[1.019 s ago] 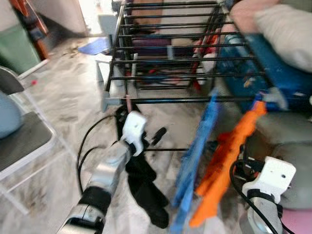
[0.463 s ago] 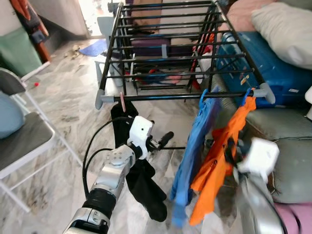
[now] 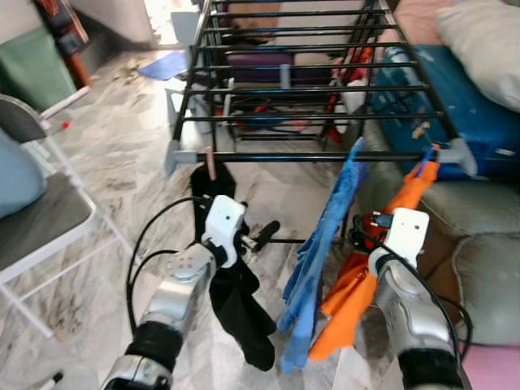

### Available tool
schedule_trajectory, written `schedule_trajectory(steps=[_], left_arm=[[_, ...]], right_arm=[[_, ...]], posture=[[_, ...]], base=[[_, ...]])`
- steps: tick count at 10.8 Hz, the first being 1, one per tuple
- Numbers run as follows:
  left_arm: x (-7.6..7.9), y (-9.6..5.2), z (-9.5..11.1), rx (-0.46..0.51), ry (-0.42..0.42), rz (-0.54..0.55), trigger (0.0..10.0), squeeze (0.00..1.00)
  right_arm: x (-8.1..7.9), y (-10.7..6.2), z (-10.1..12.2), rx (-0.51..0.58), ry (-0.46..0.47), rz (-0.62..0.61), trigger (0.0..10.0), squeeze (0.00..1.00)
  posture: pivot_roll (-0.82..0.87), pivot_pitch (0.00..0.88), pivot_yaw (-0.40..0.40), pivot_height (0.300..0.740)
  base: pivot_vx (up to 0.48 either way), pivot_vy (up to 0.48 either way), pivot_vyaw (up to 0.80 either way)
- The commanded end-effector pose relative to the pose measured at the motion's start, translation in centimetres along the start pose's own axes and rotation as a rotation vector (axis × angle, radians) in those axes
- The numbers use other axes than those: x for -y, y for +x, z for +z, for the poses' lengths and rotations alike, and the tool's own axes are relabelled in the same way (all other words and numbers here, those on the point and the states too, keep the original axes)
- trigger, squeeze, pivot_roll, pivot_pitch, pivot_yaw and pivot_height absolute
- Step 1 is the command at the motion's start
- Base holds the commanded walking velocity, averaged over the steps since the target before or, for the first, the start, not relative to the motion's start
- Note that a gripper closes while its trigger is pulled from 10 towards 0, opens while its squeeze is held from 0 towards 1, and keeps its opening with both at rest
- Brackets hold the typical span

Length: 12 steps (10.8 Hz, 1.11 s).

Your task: Hang hanger

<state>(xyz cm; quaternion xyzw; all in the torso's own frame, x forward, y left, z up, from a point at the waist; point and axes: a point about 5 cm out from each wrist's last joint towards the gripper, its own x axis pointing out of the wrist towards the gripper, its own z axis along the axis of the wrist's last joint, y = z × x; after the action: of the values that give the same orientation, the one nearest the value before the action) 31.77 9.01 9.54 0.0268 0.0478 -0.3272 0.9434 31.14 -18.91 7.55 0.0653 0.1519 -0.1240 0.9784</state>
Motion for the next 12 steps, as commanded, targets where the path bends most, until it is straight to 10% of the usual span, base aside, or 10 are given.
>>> schedule_trajectory(steps=[1, 7, 12], left_arm=[[-0.1, -0.3, 0.2, -0.004, 0.014, -0.012, 10.0, 0.00], [0.4, -0.4, 0.7, -0.017, 0.010, -0.063, 10.0, 0.00], [0.3, -0.7, 0.7, -0.028, 0.010, -0.050, 10.0, 0.00]], right_arm=[[0.5, 0.3, -0.5, -0.034, 0.022, -0.028, 10.0, 0.00], [5.4, -0.2, -0.9, -0.021, -0.049, -0.215, 10.0, 0.00], [3.7, 0.7, 1.7, 0.087, -0.092, -0.108, 10.0, 0.00]], posture=[[0.06, 0.083, 0.016, 0.740], [0.06, 0.109, 0.043, 0.740], [0.07, 0.113, 0.035, 0.740]], base=[[0.000, 0.000, 0.00], [0.000, 0.000, 0.00], [0.000, 0.000, 0.00]])
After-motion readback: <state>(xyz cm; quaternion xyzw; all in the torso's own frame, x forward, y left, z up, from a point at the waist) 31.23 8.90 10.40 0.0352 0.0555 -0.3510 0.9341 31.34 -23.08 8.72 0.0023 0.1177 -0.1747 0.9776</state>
